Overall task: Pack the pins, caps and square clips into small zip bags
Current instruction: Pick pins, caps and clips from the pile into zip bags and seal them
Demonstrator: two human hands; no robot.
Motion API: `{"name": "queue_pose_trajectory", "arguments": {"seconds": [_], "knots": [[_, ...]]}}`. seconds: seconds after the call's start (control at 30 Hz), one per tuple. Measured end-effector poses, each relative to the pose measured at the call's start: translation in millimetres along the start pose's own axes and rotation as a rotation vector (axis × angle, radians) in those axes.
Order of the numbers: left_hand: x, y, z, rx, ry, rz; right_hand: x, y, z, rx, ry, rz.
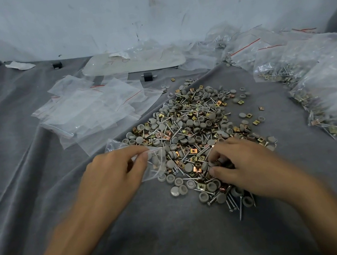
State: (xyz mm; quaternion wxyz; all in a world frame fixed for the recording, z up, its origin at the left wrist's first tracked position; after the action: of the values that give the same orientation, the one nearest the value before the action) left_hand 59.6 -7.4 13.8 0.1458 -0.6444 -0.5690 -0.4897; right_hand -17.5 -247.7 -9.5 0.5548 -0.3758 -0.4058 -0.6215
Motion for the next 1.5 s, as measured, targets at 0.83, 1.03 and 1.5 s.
{"name": "queue_pose_trajectory", "arguments": {"seconds": [0.83,1.03,1.5], "knots": [[-0.1,-0.6,3.3,0.013,-0.038,0.018,8.8,3.5,-11.3,-0.050,0.110,-0.080],[-0.5,-0.5,3.5,0.011,-0.052,0.024,6.6,3.5,-4.3,-0.055,0.157,-0.132],[-3.3,-2.1,2.0,0.024,-0.073,0.094,5.4,4.6,21.3,0.020,0.599,-0.194]]}}
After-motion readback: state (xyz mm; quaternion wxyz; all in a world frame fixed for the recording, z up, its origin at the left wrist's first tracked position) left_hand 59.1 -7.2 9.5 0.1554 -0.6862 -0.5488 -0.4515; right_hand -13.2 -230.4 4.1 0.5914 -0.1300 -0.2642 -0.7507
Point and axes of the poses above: each hand's wrist, its own y-axis towards the middle knuckle, its own x-axis out of the back of the hand, z = x × y, the point moved 5 cm from there along y, towards the middle knuckle, and after that the axes turned 7 degrees about -z, right-handed, at the moved point
